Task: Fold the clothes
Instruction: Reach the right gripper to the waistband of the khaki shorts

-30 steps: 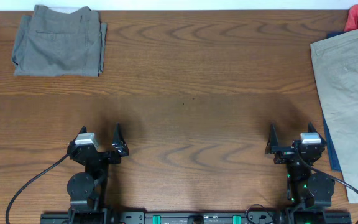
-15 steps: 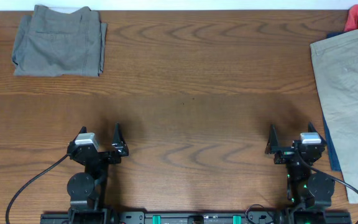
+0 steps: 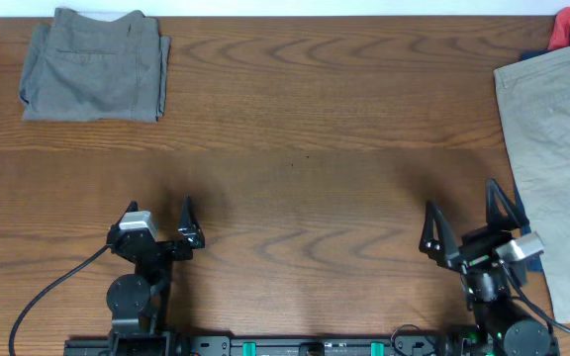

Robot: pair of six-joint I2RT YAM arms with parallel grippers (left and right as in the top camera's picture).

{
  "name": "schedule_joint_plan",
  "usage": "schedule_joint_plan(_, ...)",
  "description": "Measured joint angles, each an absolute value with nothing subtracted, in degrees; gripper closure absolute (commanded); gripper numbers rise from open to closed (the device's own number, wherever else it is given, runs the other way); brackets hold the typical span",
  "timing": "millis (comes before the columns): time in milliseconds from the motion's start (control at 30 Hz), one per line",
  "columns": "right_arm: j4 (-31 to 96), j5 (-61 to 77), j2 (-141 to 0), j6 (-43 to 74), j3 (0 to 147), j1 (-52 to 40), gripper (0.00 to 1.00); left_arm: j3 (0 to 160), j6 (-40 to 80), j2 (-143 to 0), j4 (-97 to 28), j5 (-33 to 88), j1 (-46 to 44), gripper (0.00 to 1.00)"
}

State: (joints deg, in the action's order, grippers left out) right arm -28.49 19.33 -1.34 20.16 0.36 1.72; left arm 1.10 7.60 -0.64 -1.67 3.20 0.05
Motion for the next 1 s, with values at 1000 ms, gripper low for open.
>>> schedule_joint_plan(1000,21.43,-10.37,-81.69,-8.03,80.38,3.27,0.01,1.15,7.44,-0.71,-1.69,3.20,0.05,0.02)
